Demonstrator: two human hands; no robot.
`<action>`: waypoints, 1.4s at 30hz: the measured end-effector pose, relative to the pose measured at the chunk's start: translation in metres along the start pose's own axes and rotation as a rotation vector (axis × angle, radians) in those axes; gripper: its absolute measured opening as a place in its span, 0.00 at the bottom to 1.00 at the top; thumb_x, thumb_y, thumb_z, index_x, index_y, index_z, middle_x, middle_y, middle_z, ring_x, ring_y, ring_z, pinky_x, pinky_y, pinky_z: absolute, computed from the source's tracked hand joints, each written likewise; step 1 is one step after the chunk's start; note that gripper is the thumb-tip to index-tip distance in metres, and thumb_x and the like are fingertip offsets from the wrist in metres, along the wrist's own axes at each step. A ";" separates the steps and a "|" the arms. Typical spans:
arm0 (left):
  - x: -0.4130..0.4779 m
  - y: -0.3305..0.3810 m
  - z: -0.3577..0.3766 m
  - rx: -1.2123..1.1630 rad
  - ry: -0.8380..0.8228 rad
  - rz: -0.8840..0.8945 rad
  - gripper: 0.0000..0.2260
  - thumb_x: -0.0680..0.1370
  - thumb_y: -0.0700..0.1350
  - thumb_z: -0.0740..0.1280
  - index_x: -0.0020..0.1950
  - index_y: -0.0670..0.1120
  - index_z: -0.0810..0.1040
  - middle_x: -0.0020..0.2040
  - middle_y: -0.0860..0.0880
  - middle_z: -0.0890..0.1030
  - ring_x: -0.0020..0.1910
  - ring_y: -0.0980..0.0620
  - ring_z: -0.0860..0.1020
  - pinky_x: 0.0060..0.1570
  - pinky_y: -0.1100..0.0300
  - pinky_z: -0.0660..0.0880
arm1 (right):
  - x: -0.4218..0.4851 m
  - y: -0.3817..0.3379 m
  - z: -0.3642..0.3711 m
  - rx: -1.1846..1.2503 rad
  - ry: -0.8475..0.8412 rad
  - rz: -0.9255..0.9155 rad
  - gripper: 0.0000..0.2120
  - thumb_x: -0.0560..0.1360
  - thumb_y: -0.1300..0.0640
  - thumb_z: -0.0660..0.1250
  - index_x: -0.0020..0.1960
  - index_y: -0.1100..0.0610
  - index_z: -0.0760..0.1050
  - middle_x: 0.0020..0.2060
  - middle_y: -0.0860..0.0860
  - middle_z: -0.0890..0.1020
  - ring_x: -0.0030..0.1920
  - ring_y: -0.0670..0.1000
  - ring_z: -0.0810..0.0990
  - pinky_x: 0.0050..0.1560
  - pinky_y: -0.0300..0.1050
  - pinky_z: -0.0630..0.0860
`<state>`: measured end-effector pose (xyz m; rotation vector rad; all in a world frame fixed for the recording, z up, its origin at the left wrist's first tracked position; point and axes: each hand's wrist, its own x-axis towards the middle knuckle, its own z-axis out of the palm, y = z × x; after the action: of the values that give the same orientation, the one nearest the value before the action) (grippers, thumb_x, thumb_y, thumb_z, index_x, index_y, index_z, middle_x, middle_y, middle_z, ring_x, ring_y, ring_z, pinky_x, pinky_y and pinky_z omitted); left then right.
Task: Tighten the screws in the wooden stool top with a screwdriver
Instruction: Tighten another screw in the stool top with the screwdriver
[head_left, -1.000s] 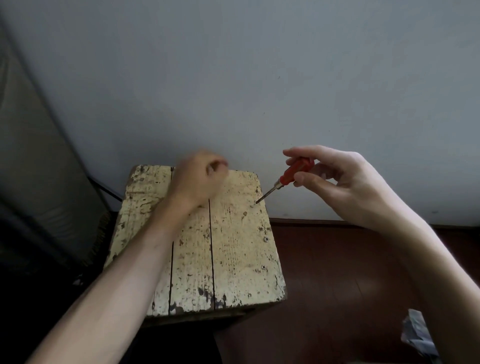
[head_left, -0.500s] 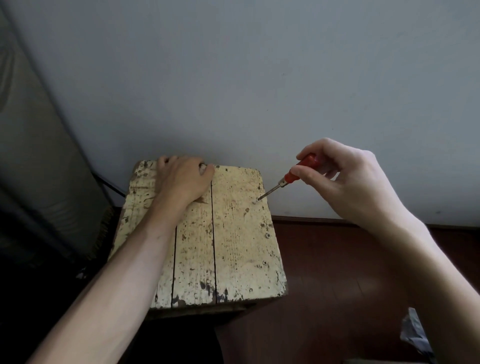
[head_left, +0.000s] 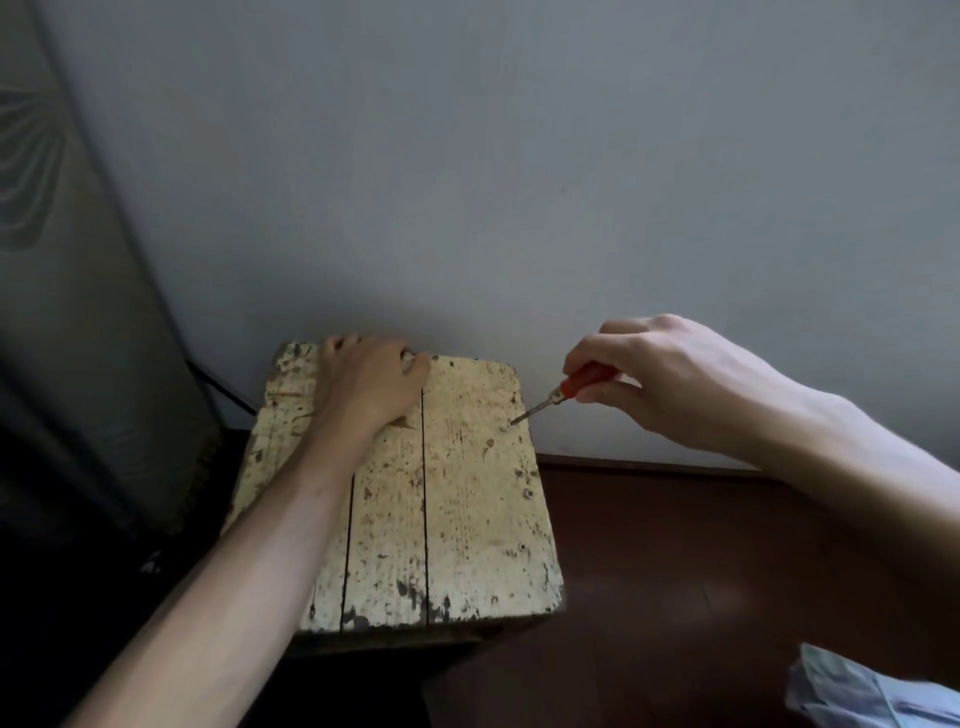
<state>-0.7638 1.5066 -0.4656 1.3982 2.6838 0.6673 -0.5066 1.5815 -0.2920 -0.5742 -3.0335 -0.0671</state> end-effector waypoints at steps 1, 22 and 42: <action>0.000 0.000 0.000 0.000 -0.001 0.000 0.20 0.82 0.61 0.56 0.55 0.52 0.83 0.56 0.47 0.83 0.60 0.44 0.76 0.64 0.47 0.61 | 0.000 -0.001 0.000 -0.007 0.005 -0.001 0.10 0.80 0.44 0.67 0.58 0.46 0.80 0.49 0.40 0.82 0.47 0.47 0.82 0.46 0.48 0.80; 0.000 0.002 -0.003 0.002 -0.011 -0.008 0.19 0.82 0.60 0.56 0.57 0.54 0.84 0.56 0.47 0.83 0.60 0.45 0.75 0.64 0.48 0.61 | -0.011 0.002 0.001 -0.108 0.001 -0.054 0.12 0.81 0.44 0.65 0.60 0.48 0.77 0.50 0.42 0.78 0.39 0.49 0.78 0.37 0.46 0.77; -0.001 0.002 -0.003 0.012 -0.017 -0.020 0.20 0.83 0.61 0.55 0.57 0.54 0.83 0.56 0.48 0.83 0.61 0.45 0.75 0.65 0.48 0.60 | -0.016 0.001 0.002 0.139 -0.077 0.118 0.10 0.82 0.48 0.63 0.57 0.48 0.63 0.46 0.35 0.80 0.39 0.43 0.74 0.40 0.42 0.68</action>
<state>-0.7625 1.5061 -0.4621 1.3716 2.6889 0.6362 -0.4918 1.5764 -0.2952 -0.7586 -3.0379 0.1726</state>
